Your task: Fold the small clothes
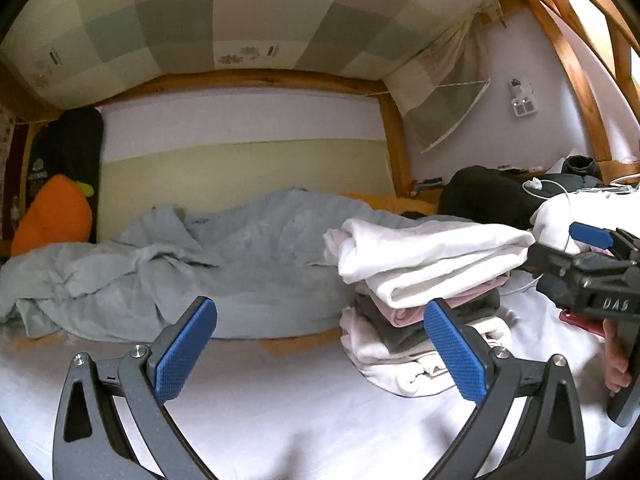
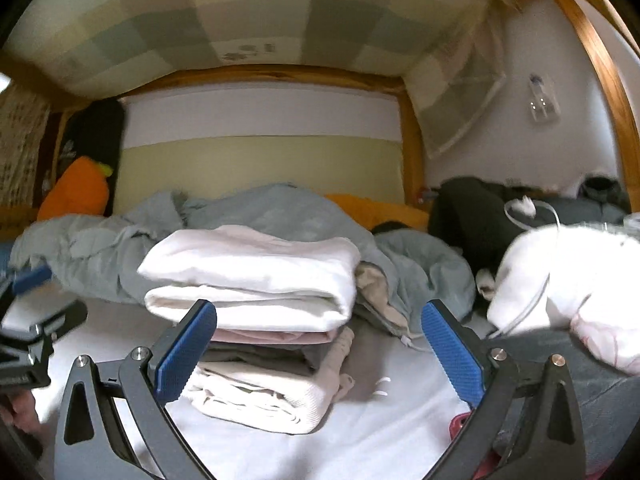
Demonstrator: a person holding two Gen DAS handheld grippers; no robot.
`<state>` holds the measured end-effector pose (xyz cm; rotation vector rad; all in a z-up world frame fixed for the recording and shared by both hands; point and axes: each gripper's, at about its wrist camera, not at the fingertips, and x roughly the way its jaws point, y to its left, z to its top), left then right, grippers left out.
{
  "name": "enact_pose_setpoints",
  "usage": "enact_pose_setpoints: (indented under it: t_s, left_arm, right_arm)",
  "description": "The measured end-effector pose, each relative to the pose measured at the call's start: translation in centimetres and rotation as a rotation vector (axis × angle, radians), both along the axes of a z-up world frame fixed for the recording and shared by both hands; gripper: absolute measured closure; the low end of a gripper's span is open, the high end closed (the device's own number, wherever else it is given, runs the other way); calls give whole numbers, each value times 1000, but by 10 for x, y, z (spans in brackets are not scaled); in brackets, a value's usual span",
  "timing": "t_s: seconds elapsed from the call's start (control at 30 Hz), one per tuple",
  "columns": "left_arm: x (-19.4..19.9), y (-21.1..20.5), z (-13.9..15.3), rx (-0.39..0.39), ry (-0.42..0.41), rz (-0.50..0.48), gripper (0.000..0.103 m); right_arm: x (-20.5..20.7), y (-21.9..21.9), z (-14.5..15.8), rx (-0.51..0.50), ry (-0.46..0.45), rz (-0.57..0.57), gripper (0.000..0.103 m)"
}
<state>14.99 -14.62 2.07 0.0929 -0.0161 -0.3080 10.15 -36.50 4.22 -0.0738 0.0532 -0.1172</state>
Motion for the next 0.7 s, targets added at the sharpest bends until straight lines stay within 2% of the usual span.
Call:
enact_pose_setpoints:
  t_s: [0.2,0.3,0.7]
  left_arm:
    - [-3,-2,1,8,-16,9,0]
    - [-3,-2,1,9,-21,17,0]
    - [2,4,1,-28,-3,45,0]
  right_arm:
    - [12,-9,-1,46,62,-25,1]
    - [12,-12,-1,65,65,-42,1]
    - [10,-8,-1,37,58,-48,1]
